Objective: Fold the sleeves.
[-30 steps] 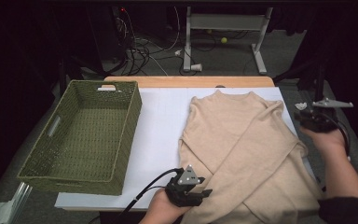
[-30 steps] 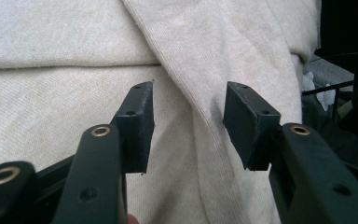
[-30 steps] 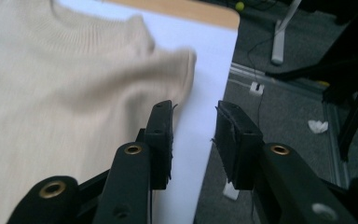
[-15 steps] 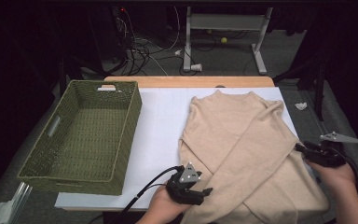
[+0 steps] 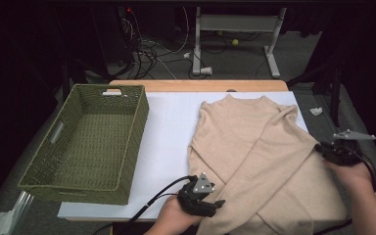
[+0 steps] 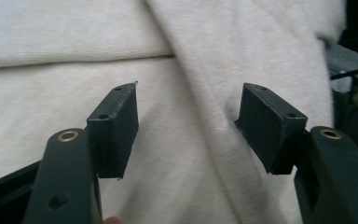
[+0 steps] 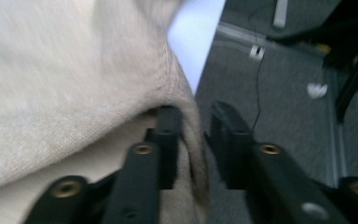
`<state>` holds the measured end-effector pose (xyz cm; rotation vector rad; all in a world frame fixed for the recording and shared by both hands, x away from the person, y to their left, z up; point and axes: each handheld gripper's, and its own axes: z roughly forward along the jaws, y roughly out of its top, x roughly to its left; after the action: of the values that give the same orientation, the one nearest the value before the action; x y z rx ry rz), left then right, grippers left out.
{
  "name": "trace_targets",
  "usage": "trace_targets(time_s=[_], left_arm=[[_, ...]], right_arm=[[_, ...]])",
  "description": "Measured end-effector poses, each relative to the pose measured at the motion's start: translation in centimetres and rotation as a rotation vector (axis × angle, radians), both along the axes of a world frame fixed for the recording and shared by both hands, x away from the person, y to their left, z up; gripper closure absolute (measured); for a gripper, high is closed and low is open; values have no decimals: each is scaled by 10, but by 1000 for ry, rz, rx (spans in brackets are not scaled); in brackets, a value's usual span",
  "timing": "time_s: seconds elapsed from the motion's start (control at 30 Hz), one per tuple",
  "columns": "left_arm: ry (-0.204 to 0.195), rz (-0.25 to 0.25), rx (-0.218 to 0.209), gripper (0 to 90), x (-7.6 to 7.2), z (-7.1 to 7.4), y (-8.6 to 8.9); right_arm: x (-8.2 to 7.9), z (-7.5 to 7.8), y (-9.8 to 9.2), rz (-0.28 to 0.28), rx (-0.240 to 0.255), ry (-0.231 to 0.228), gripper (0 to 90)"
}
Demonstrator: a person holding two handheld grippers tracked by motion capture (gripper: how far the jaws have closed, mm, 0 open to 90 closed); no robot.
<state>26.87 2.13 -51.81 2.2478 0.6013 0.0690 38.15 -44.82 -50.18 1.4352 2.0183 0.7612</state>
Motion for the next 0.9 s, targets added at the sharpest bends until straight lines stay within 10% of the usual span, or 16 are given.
trace_targets(time_s=[0.2, 0.37, 0.53, 0.73, 0.9], left_arm=[[-20, -15, 19, 379, -7, -1, -4], [-33, 16, -8, 356, -7, -2, 2], [-113, 118, -63, 245, -4, 1, 8], [-47, 182, -48, 118, 4, -2, 7], [-43, 158, -8, 154, 3, -4, 2]], right_arm=[[-18, 10, -10, 0, 39, -68, 649], [-8, 36, -15, -11, 53, -137, 897], [39, 22, 3, 12, 59, -90, 835], [69, 11, 24, 85, 106, -31, 529], [80, 4, 42, 152, 67, 14, 648]])
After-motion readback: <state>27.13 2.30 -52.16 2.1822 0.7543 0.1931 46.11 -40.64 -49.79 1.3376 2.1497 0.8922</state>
